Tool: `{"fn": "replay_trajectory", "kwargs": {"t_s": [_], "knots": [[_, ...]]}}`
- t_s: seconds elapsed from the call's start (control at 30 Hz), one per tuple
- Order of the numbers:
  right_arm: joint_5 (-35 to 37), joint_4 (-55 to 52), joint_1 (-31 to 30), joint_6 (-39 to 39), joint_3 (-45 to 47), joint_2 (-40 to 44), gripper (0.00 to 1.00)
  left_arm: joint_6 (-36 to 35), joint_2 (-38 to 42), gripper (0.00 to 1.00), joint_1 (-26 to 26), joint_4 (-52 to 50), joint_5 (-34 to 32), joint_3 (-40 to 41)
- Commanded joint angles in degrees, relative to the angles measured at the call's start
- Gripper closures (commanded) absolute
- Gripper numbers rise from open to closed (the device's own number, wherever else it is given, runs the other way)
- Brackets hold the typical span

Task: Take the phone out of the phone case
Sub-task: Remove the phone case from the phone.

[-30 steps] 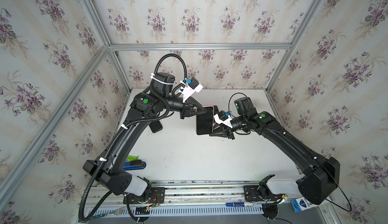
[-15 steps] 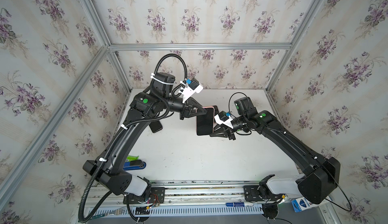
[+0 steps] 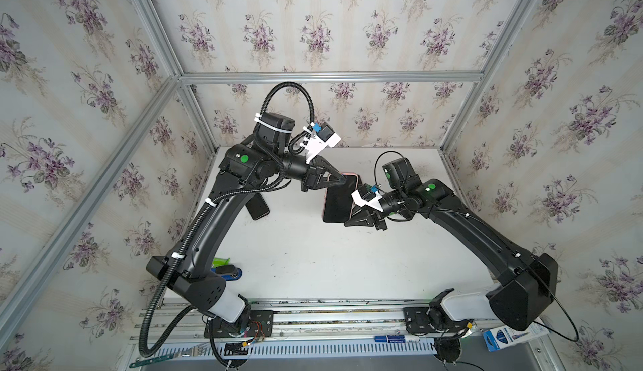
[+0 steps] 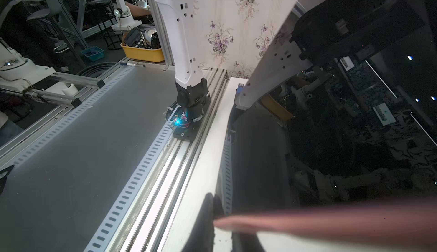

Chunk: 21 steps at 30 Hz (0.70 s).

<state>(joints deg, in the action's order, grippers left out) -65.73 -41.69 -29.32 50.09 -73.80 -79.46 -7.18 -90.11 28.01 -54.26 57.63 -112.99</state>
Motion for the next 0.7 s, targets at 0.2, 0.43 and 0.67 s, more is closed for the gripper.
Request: {"fn": "replay_trajectory", "kwargs": {"t_s": [0.2,0.43,0.67], "knots": [[2.2,4.0,-0.6,4.9,-0.4,-2.4,0.82,6.4,-1.9,1.0,0.3,10.6,2.1,-2.7],[2.7,6.6,-0.6,5.8,-0.6,-3.3,0.8,8.2,-2.9,1.0,0.5,11.3,1.5,-3.8],[3.7,12.1,0.6,1.0,3.5,-1.0,0.74,9.1,-1.5,1.0,-0.1,11.7,2.4,-3.6]]}}
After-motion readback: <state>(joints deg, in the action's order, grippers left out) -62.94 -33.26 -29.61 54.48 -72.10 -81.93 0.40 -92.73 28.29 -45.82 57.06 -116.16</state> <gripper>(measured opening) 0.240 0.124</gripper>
